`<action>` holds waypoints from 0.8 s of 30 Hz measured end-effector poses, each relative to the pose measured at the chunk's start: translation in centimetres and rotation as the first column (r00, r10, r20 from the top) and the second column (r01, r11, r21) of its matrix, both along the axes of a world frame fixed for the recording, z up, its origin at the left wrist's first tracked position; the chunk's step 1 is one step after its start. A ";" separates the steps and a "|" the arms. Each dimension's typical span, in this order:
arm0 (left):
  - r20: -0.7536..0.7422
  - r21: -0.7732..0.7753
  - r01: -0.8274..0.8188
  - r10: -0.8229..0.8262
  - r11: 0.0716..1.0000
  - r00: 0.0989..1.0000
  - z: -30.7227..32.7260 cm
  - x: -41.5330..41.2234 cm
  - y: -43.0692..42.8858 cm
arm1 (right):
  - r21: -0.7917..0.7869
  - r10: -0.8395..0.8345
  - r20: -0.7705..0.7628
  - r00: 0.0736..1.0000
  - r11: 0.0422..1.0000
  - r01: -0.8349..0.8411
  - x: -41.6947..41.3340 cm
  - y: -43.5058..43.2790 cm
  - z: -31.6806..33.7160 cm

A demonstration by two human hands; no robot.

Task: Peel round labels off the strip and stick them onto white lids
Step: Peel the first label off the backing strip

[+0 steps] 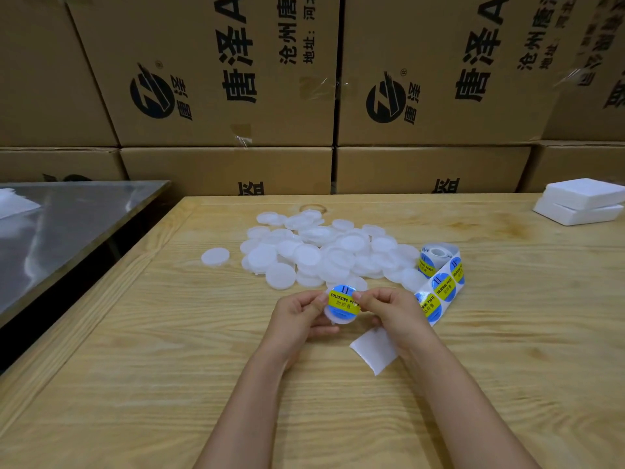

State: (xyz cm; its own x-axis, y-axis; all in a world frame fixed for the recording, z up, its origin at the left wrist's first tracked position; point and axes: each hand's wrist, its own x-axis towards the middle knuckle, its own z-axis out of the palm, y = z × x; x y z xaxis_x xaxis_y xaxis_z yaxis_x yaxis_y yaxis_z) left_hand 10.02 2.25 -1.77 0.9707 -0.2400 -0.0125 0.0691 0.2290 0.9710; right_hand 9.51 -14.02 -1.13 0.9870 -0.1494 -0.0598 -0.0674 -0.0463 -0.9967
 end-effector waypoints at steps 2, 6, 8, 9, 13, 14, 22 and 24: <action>0.006 0.007 -0.006 0.006 1.000 1.000 0.0 0.0 -0.1 | -0.039 -0.010 0.002 1.000 0.999 0.010 0.0 -0.1 0.1; 0.009 0.013 -0.011 0.011 1.000 1.000 0.0 -0.1 -0.1 | -0.046 -0.009 0.007 1.000 0.999 0.010 -0.1 0.0 0.1; 0.007 0.012 -0.012 0.012 1.000 1.000 0.0 0.0 -0.1 | -0.049 -0.022 0.010 1.000 0.999 0.023 0.0 0.2 -0.1; 0.007 0.013 -0.012 0.012 1.000 1.000 -0.1 -0.1 -0.1 | -0.050 -0.029 0.013 0.999 0.998 0.030 0.1 0.2 -0.2; 0.004 0.009 -0.012 0.012 1.000 1.000 -0.1 -0.1 -0.1 | -0.050 -0.036 0.030 0.999 0.998 0.038 0.2 0.4 -0.4; 0.004 0.007 -0.012 0.012 1.000 1.000 -0.1 -0.1 -0.1 | -0.053 -0.036 0.036 0.999 0.998 0.038 0.2 0.4 -0.5; -0.022 -0.008 -0.047 0.046 0.999 0.999 -0.2 -0.1 -0.1 | -0.219 -0.069 0.189 0.980 0.970 0.110 0.0 1.1 -0.8; -0.045 -0.019 -0.071 0.070 0.997 0.997 -0.2 0.0 -0.2 | -0.296 -0.096 0.263 0.960 0.939 0.175 -0.3 1.7 -1.0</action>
